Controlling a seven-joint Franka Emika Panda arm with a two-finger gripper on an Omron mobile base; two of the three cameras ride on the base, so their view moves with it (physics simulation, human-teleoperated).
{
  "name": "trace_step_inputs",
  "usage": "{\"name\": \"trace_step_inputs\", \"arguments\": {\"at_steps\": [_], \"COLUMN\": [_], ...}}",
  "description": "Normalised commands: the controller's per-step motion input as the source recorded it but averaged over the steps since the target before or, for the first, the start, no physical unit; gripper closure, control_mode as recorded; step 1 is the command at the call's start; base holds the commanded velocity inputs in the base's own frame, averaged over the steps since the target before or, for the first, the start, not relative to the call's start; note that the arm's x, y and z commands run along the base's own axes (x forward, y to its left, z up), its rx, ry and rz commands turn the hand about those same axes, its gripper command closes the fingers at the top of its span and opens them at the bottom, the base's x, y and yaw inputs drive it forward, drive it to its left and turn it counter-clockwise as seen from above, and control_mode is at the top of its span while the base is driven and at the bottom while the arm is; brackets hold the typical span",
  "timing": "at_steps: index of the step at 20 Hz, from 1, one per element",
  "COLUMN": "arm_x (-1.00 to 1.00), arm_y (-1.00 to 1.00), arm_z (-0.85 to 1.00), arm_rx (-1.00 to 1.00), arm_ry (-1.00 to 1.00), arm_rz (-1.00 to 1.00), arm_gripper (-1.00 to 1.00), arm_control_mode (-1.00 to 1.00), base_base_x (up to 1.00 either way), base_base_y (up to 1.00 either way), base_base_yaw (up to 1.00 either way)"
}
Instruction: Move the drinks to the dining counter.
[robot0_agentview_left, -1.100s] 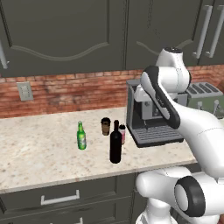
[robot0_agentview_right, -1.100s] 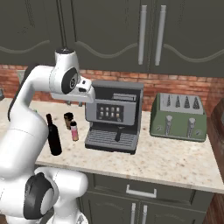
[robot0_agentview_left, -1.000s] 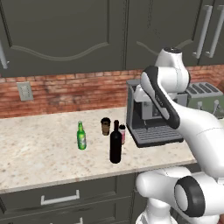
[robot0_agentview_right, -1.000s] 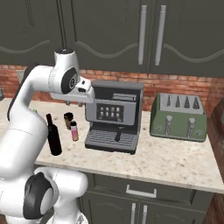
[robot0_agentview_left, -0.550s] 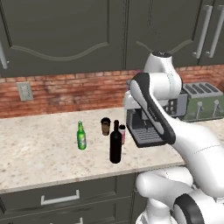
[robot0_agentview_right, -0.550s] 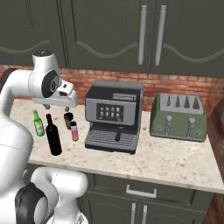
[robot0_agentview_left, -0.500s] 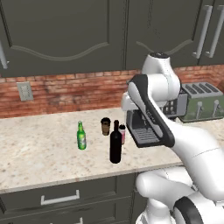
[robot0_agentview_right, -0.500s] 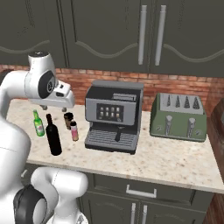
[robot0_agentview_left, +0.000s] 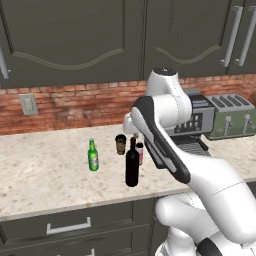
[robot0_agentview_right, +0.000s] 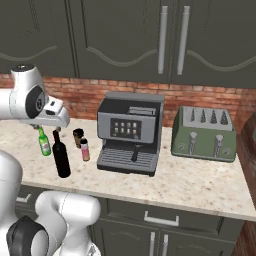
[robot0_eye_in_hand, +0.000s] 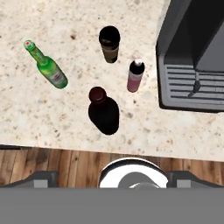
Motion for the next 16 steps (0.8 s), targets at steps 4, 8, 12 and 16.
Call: {"name": "trace_step_inputs", "arguments": {"at_steps": [4, 8, 12, 16], "arm_x": [0.25, 0.00, 0.12, 0.20], "arm_y": [0.14, 0.18, 0.23, 0.01], "arm_z": [-0.07, 0.00, -0.09, -0.24], "arm_rx": [0.00, 0.00, 0.00, 0.00], "arm_ry": [0.02, 0.08, 0.11, 0.06], "arm_rz": [0.00, 0.02, 0.00, 0.01], "arm_gripper": [-1.00, -1.00, -1.00, -1.00], "arm_control_mode": [-1.00, -1.00, -1.00, -1.00], "base_base_x": [0.00, 0.00, 0.00, 0.00], "base_base_y": [0.00, 0.00, 0.00, 0.00], "base_base_yaw": [0.00, 0.00, 0.00, 0.00]}}
